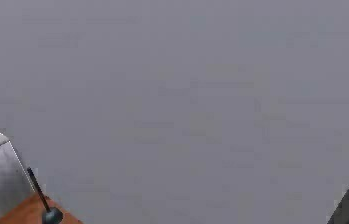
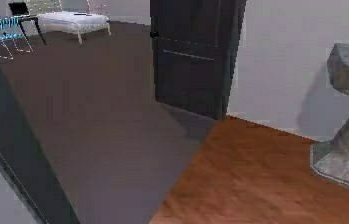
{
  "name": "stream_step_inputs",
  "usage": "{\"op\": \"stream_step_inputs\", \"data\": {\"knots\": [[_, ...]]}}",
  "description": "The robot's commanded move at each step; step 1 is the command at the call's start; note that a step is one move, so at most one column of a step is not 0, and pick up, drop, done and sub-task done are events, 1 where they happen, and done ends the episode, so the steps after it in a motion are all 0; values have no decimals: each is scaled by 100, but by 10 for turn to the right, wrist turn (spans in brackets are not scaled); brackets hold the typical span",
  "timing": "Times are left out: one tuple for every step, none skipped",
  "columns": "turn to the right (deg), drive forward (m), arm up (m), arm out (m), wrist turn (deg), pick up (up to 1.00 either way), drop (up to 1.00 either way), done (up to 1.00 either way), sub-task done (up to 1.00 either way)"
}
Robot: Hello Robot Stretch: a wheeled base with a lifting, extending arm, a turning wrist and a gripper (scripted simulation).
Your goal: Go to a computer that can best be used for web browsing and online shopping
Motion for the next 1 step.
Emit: {"op": "stream_step_inputs", "data": {"knots": [[-450, 0, 0, 0, 0, 0, 0, 0, 0]]}}
